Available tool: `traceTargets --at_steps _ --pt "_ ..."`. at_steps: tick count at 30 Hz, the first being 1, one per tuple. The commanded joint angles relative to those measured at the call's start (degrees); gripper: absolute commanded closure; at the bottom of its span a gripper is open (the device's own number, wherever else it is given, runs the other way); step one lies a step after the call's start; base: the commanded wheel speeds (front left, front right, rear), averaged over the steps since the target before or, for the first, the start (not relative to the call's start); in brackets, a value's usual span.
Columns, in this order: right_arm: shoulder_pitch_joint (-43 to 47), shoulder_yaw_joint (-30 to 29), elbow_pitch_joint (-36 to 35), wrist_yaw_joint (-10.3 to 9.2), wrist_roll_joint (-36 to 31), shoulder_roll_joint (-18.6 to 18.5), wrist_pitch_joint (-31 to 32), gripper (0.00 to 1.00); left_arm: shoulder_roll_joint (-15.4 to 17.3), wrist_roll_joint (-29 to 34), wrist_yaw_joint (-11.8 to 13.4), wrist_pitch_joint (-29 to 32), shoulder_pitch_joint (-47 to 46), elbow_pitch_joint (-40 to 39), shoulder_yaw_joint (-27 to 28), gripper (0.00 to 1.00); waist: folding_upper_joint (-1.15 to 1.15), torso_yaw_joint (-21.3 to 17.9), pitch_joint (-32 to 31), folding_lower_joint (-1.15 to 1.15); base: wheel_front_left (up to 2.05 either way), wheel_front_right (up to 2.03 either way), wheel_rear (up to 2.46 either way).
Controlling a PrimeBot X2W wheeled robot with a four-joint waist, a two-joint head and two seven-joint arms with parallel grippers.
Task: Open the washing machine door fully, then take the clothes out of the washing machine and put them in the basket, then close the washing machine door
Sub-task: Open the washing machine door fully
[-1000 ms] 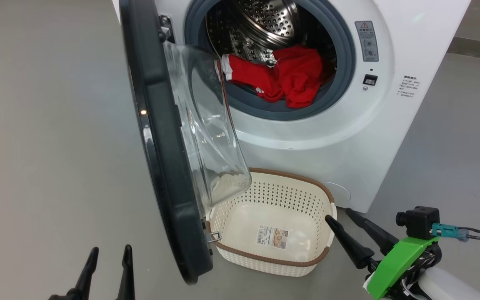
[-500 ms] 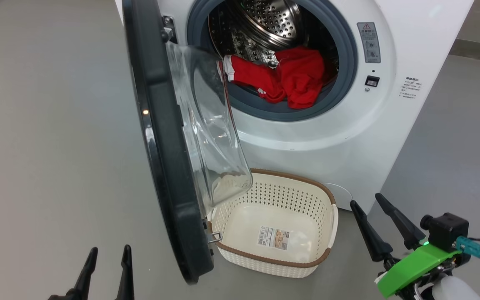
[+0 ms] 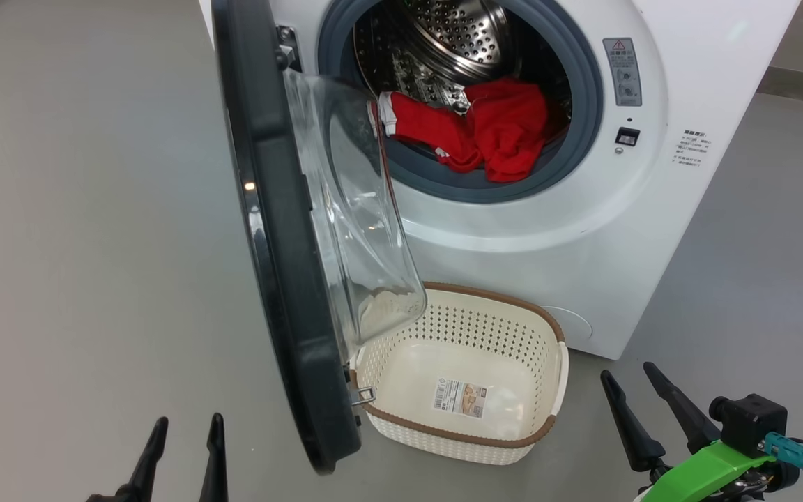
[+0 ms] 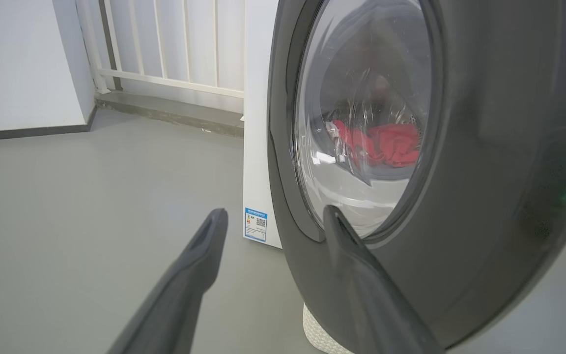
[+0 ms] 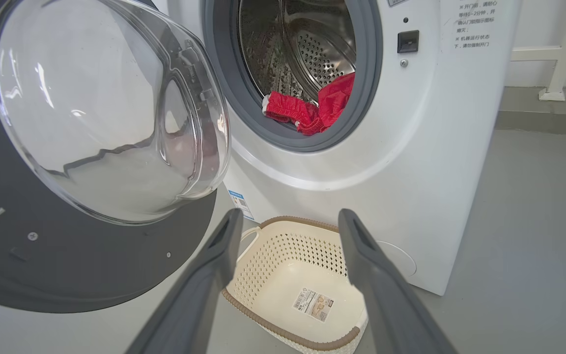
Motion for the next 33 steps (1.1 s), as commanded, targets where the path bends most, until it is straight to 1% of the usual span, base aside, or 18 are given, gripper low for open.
traceTargets --at_steps 1,4,5,6,7,8,12,16,19,22,24,30,33 --pt "-0.05 0.64 -1.05 0.09 -0.82 -0.22 -0.68 0.0 0.84 0.3 -0.13 -0.46 -1.6 -1.08 1.88 0.0 0.0 -0.07 0.06 0.0 0.0 0.0 0.0" --pt "-0.12 0.46 -0.93 0.09 -1.19 -0.18 -0.68 0.0 0.84 0.24 -0.14 -0.46 -1.88 -1.35 2.14 0.0 0.0 -0.14 0.05 0.0 0.0 0.0 0.0" --pt "-0.14 0.39 -0.93 0.09 -1.26 -0.16 -0.69 0.0 0.84 0.11 -0.11 -0.46 -1.98 -1.59 2.29 0.3 0.0 -0.17 0.03 0.0 0.0 0.0 0.0" --pt "-0.14 0.39 -0.93 0.09 -1.26 -0.16 -0.69 0.0 0.84 0.11 -0.11 -0.46 -1.98 -1.59 2.29 0.3 0.0 -0.17 0.03 0.0 0.0 0.0 0.0" --pt "-0.17 0.3 -0.94 0.09 -1.47 -0.19 -0.69 0.0 0.84 -0.05 -0.07 -0.46 -2.16 -2.12 2.53 0.78 0.0 -0.18 0.03 0.0 0.0 0.0 0.0" --pt "-0.18 0.21 -0.99 0.09 -1.61 -0.17 -0.69 0.0 0.84 -0.36 0.01 -0.46 -2.33 -2.78 2.83 1.0 0.0 -0.19 -0.03 0.0 0.0 0.0 0.0" --pt "-0.12 0.23 -1.23 0.09 -2.02 -0.13 -0.69 0.0 0.84 -1.04 0.78 -0.46 -3.6 -6.95 4.93 1.0 0.0 -0.2 -0.22 0.0 0.0 0.0 0.0" --pt "-0.13 0.19 -1.32 0.09 -2.3 -0.18 -0.69 0.0 0.84 -2.2 1.67 -0.46 -5.83 -14.99 6.86 1.0 0.0 -0.11 -0.4 0.0 0.0 0.0 0.0" --pt "-0.16 0.24 -1.48 0.09 -2.71 -0.34 -0.69 0.0 0.84 -2.33 2.12 -0.46 -6.86 -21.69 6.16 1.0 0.0 -0.06 -0.53 0.0 0.0 0.0 0.0" --pt "-0.17 0.2 -1.72 0.09 -3.18 -0.42 -0.69 0.0 0.84 -2.33 2.2 -0.46 -6.99 -26.5 3.59 1.0 0.0 -0.05 -0.61 0.0 0.0 0.0 0.0" --pt "-0.19 0.26 -1.9 0.09 -3.64 -0.47 -0.69 0.0 0.84 -2.74 1.98 -0.46 -6.61 -27.99 1.01 1.0 0.0 -0.07 -0.64 0.0 0.0 0.0 0.0" --pt "-0.33 0.72 -1.93 0.09 -5.06 -0.63 -0.69 0.0 0.84 -2.54 0.27 0.38 -5.7 -29.95 -8.38 1.0 0.0 -0.19 -0.6 0.0 0.0 0.0 0.0" --pt "-0.39 0.89 -1.66 0.09 -5.46 -0.59 -0.69 0.0 0.85 -2.55 -0.93 1.57 -5.27 -29.11 -12.78 1.0 0.0 -0.21 -0.56 0.0 0.0 0.0 0.0"
